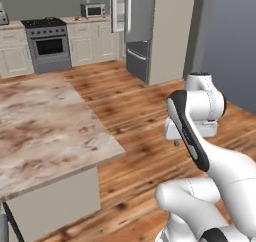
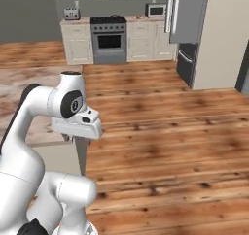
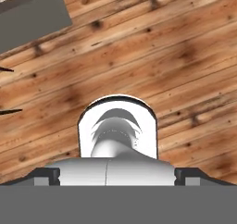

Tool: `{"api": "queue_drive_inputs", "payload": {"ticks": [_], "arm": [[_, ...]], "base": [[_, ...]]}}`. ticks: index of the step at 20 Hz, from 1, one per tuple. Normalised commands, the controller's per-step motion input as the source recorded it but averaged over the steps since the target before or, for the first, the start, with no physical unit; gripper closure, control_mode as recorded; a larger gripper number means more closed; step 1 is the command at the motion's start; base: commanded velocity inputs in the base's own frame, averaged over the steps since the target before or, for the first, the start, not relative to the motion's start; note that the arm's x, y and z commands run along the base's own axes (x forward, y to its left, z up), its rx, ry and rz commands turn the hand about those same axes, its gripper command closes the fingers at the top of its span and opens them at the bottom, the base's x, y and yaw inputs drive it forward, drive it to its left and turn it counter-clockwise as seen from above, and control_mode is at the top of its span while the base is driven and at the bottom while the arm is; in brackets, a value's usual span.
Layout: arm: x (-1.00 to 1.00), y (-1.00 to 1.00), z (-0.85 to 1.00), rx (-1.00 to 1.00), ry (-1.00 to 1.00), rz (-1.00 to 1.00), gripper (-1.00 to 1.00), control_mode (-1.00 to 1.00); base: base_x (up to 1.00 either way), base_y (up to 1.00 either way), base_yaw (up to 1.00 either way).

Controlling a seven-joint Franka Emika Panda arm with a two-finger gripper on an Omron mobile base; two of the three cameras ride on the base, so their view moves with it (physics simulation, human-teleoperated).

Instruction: Place the cold items (mango and tomato) from the fridge in one tupperware on the dining counter. Place the warm items (kebab skewer and hot dog) in the stove area in another tupperware.

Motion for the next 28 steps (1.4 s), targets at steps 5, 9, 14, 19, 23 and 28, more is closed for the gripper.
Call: {"api": "queue_drive_inputs", "payload": {"ticks": [5, 9, 14, 19, 23, 28], "arm": [[0.00, 0.00, 0.00, 0.00, 0.00, 0.00, -1.00, 1.00], [0.00, 0.00, 0.00, 0.00, 0.00, 0.00, -1.00, 1.00], [0.00, 0.00, 0.00, 0.00, 0.00, 0.00, -1.00, 1.00], [0.00, 0.00, 0.00, 0.00, 0.00, 0.00, -1.00, 1.00], [0.00, 0.00, 0.00, 0.00, 0.00, 0.00, -1.00, 1.00], [0.00, 0.00, 0.00, 0.00, 0.00, 0.00, -1.00, 1.00]], "base": [[0.74, -1.00, 0.28], [0.68, -1.00, 0.47], [0.77, -1.00, 0.44], [1.00, -0.90, 0.19], [1.00, -0.23, 0.01], [1.00, 0.00, 0.00]]}}
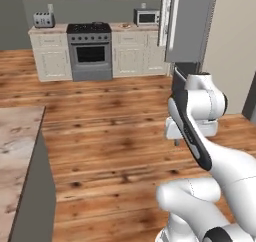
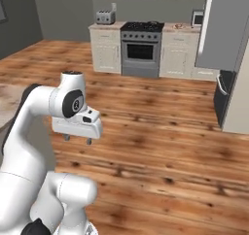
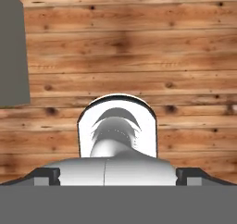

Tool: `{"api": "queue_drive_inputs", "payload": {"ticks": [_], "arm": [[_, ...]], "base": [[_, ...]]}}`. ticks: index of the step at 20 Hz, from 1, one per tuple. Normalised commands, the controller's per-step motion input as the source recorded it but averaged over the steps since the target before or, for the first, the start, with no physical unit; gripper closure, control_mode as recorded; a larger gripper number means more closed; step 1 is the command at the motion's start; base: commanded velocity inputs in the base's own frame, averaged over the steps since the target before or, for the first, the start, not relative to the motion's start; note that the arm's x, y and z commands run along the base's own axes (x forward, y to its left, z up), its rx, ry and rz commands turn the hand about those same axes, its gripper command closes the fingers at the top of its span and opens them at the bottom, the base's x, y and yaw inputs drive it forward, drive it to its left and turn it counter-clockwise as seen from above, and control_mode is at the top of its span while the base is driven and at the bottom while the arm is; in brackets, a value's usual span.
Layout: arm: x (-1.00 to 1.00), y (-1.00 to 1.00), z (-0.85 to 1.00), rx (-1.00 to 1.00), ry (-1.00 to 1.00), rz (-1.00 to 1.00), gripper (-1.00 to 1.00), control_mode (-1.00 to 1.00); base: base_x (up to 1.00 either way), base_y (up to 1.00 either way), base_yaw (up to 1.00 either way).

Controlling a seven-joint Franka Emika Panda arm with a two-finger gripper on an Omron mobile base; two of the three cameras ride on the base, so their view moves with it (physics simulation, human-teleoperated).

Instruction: Place the cold items (mango and tomato) from the fridge in one tupperware on the dining counter. Place the warm items (kebab skewer and hot dog) in the stove area in another tupperware.

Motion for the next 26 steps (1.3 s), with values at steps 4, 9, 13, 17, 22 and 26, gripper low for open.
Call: {"api": "queue_drive_inputs", "payload": {"ticks": [4, 9, 13, 17, 22, 26], "arm": [[0.00, 0.00, 0.00, 0.00, 0.00, 0.00, -1.00, 1.00], [0.00, 0.00, 0.00, 0.00, 0.00, 0.00, -1.00, 1.00], [0.00, 0.00, 0.00, 0.00, 0.00, 0.00, -1.00, 1.00], [0.00, 0.00, 0.00, 0.00, 0.00, 0.00, -1.00, 1.00], [0.00, 0.00, 0.00, 0.00, 0.00, 0.00, -1.00, 1.00], [0.00, 0.00, 0.00, 0.00, 0.00, 0.00, -1.00, 1.00]], "base": [[1.00, -0.01, 0.00], [1.00, 0.00, 0.00], [1.00, 0.00, 0.00], [1.00, 0.00, 0.00], [1.00, 0.00, 0.00], [1.00, 0.00, 0.00]]}}
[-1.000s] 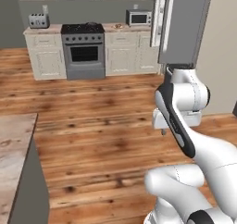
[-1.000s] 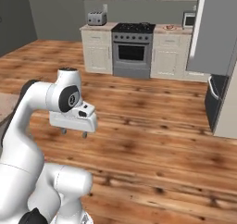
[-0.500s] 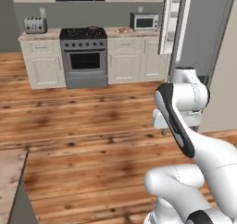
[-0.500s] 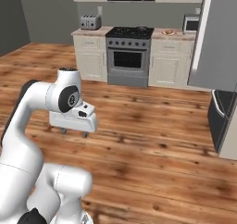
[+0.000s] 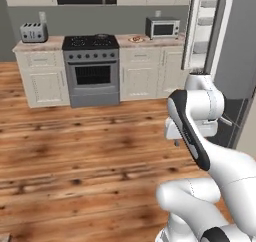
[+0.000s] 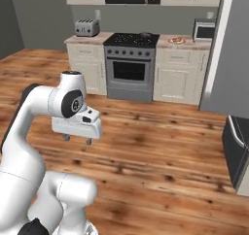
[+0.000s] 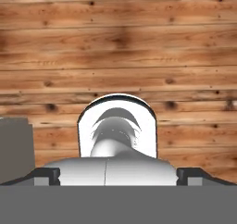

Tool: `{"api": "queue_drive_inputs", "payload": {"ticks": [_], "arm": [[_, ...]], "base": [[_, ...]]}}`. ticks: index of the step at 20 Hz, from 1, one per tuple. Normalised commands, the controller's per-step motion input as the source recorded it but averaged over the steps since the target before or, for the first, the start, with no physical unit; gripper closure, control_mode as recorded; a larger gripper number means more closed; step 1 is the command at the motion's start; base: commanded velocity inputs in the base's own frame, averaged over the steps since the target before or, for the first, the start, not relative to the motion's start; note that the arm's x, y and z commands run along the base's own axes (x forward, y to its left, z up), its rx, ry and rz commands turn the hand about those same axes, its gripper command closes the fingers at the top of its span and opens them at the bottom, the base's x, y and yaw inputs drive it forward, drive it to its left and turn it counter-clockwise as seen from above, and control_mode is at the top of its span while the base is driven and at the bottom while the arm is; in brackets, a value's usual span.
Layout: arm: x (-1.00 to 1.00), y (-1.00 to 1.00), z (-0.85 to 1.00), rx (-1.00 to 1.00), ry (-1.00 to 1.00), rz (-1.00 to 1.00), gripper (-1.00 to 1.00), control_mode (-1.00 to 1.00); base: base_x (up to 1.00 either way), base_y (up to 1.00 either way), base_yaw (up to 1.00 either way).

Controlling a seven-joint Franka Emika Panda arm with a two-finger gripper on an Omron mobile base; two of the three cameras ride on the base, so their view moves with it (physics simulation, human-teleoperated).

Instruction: Place the cold items (mango and tomato) from the fridge in one tupperware on the dining counter. Place the warm items (kebab skewer and hot dog) in the stove area in another tupperware.

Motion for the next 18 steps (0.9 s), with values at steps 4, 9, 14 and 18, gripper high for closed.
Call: {"api": "queue_drive_inputs", "payload": {"ticks": [4, 9, 14, 18], "arm": [[0.00, 0.00, 0.00, 0.00, 0.00, 0.00, -1.00, 1.00], [0.00, 0.00, 0.00, 0.00, 0.00, 0.00, -1.00, 1.00], [0.00, 0.00, 0.00, 0.00, 0.00, 0.00, -1.00, 1.00], [0.00, 0.00, 0.00, 0.00, 0.00, 0.00, -1.00, 1.00]], "base": [[1.00, 0.00, -0.02], [1.00, 0.00, -0.01], [1.00, 0.06, -0.01], [1.00, 0.18, -0.07]]}}
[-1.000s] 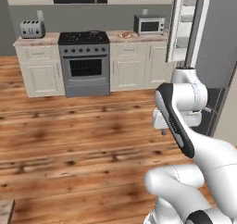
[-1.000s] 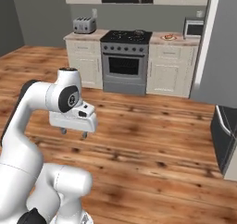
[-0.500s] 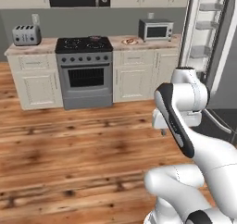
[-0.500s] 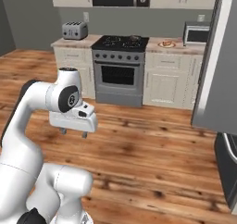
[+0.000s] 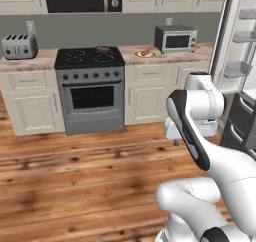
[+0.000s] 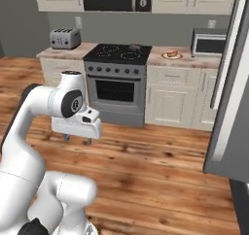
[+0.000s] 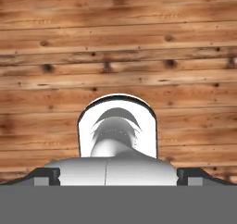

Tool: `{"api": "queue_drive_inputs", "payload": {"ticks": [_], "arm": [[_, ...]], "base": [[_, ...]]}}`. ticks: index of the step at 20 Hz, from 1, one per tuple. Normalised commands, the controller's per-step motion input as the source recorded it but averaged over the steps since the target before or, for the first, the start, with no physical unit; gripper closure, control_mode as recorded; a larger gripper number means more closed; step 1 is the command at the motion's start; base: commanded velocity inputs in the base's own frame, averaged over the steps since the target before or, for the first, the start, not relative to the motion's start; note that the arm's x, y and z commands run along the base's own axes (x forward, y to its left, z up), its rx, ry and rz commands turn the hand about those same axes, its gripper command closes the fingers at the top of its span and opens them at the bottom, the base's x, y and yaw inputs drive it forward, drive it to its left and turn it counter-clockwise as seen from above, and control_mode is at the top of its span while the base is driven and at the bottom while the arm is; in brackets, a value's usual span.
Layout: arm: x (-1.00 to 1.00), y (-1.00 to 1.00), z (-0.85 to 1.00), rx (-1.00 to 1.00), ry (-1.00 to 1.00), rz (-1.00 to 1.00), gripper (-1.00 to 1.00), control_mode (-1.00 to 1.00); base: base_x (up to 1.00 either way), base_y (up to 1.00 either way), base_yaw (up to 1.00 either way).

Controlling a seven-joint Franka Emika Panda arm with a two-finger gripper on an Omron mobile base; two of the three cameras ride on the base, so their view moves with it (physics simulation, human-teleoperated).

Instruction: Place the cold items (mango and tomato) from the fridge in one tupperware on the dining counter. Place the warm items (kebab skewer and hot dog) in the stove area in another tupperware.

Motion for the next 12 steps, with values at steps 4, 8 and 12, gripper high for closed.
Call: {"api": "queue_drive_inputs", "payload": {"ticks": [4, 8, 12], "arm": [[0.00, 0.00, 0.00, 0.00, 0.00, 0.00, -1.00, 1.00], [0.00, 0.00, 0.00, 0.00, 0.00, 0.00, -1.00, 1.00], [0.00, 0.00, 0.00, 0.00, 0.00, 0.00, -1.00, 1.00]], "base": [[1.00, 0.32, -0.31], [1.00, 0.78, -0.46], [0.73, 0.90, -0.57]]}}
